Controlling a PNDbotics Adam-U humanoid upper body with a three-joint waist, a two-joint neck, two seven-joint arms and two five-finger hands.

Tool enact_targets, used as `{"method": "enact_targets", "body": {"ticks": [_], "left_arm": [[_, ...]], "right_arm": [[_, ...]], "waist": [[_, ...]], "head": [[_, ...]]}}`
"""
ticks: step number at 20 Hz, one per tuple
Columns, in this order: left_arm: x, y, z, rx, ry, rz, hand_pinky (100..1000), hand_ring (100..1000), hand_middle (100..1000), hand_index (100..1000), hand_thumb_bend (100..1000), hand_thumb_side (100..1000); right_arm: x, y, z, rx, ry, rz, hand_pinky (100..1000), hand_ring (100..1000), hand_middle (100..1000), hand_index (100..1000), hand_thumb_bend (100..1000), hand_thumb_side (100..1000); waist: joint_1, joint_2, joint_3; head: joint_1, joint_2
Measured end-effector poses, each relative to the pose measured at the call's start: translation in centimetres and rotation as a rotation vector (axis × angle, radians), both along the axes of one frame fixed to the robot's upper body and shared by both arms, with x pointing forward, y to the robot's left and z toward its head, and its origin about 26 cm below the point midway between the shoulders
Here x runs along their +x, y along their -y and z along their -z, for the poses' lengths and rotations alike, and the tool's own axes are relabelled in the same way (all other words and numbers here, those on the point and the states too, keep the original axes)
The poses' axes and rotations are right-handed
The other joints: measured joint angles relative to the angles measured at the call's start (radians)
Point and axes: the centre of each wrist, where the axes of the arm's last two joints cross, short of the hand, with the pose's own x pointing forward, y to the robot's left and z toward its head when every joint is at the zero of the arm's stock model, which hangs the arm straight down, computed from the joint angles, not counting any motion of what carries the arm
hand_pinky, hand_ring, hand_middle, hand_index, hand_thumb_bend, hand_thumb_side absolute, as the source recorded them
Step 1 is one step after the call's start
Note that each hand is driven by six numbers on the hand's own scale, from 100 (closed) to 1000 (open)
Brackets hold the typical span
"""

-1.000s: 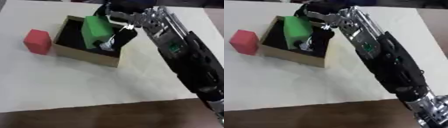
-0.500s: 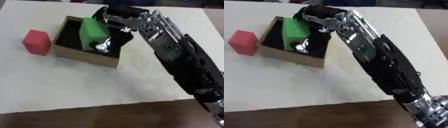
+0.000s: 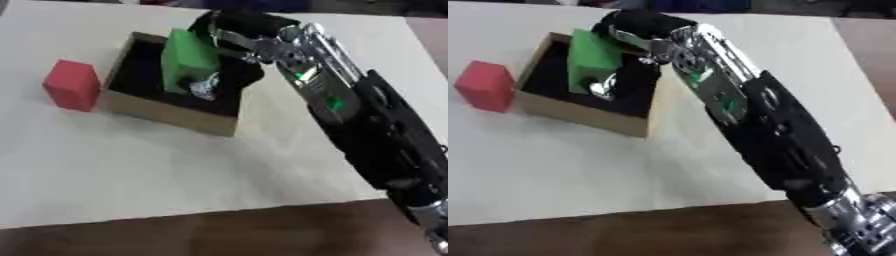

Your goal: Pick up objects on the table and place them in the box.

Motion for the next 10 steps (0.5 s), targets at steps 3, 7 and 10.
{"method": "enact_targets", "body": {"ticks": [3, 7, 10], "left_arm": [[0.0, 0.0, 0.0, 0.0, 0.0, 0.0, 407, 584, 620, 713, 247, 978], [0.0, 0.01, 0.0, 0.001, -0.002, 0.002, 407, 584, 619, 713, 247, 978], [0.0, 0.01, 0.0, 0.002, -0.002, 0.002, 408, 584, 619, 713, 249, 978]], "right_arm": [[0.17, -0.06, 0.17, -0.022, 0.019, 0.007, 1000, 975, 893, 942, 474, 749], [0.32, -0.11, 0.33, -0.048, 0.034, 0.006, 1000, 979, 892, 941, 507, 773], [0.44, -0.07, 0.42, -0.056, 0.037, 0.006, 1000, 975, 888, 939, 472, 766]], "waist": [[0.001, 0.0, 0.0], [0.001, 0.0, 0.0], [0.001, 0.0, 0.002]], "head": [[-0.002, 0.0], [-0.004, -0.001], [-0.005, -0.001]]}}
